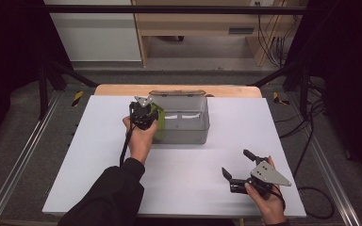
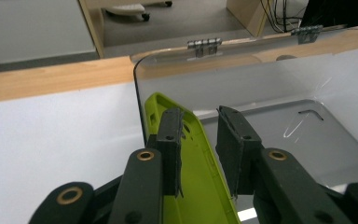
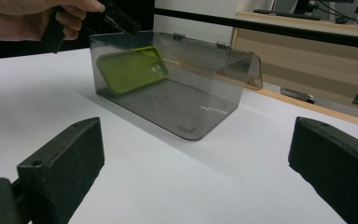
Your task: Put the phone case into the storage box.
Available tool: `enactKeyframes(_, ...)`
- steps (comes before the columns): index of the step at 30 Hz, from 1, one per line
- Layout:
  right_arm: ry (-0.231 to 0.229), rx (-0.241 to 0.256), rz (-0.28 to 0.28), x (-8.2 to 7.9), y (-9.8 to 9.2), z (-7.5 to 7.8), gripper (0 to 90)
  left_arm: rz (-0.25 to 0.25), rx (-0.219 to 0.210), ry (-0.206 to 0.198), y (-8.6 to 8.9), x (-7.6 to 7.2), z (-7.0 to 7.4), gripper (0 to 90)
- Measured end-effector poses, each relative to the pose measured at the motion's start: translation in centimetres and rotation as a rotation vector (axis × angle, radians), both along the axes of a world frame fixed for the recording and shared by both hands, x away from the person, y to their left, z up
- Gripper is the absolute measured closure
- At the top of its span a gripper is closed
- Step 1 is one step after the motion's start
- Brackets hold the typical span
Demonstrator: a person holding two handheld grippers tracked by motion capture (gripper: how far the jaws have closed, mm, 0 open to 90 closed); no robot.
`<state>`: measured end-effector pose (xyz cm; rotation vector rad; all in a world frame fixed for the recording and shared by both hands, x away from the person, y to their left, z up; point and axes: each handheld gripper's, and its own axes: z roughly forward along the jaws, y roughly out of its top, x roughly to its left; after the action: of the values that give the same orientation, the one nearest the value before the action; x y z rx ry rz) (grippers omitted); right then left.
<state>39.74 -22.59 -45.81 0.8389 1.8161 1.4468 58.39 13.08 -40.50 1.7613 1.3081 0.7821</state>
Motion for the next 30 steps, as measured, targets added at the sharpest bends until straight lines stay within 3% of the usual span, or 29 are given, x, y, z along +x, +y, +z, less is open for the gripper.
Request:
enactKeyframes(10, 0.000, 0.002, 0.001, 0.00, -0.01, -0.01, 3.7, -0.029, 0.010, -0.055, -0.45, -0.29, 0.19, 68.3)
enactKeyframes(30, 0.000, 0.002, 0.001, 0.00, -0.04, -0.02, 3.6, -0.040, 0.023, -0.111, -0.64, -0.54, 0.45, 58.4)
